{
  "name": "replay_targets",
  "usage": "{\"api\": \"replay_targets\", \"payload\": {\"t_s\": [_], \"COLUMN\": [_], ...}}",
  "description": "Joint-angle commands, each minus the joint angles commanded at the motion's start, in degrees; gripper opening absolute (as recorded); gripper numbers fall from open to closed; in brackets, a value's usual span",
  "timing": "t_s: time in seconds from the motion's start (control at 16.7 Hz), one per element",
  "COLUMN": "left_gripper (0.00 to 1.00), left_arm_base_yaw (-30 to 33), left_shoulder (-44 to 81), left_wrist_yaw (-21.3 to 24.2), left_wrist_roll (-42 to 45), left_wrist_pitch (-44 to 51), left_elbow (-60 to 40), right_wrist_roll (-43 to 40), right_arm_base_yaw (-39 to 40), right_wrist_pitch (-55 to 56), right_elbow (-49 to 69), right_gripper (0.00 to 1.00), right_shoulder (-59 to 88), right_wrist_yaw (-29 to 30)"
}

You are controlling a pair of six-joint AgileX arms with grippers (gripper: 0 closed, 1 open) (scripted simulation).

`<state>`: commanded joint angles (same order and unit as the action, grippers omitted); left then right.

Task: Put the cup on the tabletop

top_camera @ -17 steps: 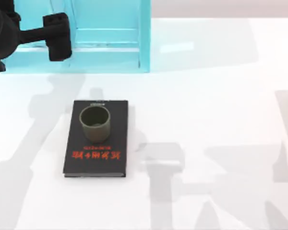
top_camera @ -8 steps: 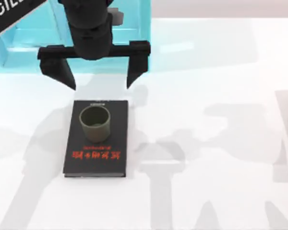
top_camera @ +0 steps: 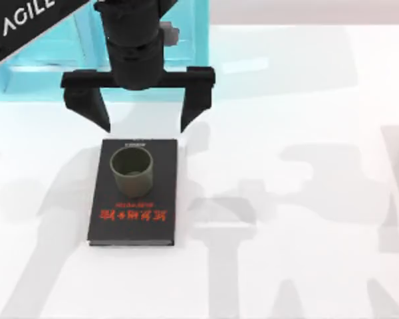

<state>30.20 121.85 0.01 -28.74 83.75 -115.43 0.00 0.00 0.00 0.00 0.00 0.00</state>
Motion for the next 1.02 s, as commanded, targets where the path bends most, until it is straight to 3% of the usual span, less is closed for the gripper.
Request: {"api": "replay_targets", "payload": {"t_s": [0.54, 0.9, 1.02], "left_gripper": [1.00, 1.00, 0.85], "left_arm_base_yaw": [0.0, 0.1, 0.1], "left_shoulder": [1.2, 1.5, 1.5], "left_wrist_yaw": [0.0, 0.0, 0.0], "left_wrist_roll": [0.2, 0.2, 0.2], "left_wrist_pitch": [-19.8, -21.7, -21.7], "left_elbow": [18.5, 20.3, 20.3], "right_wrist_roll": [0.0, 0.0, 0.0], "right_arm_base_yaw": [0.0, 0.0, 0.0], "right_wrist_pitch": [0.0, 0.0, 0.0], "right_elbow": [0.0, 0.0, 0.0], "right_gripper": [1.00, 1.00, 1.00], "right_shoulder": [0.0, 0.0, 0.0], "right_wrist_yaw": [0.0, 0.0, 0.0]}}
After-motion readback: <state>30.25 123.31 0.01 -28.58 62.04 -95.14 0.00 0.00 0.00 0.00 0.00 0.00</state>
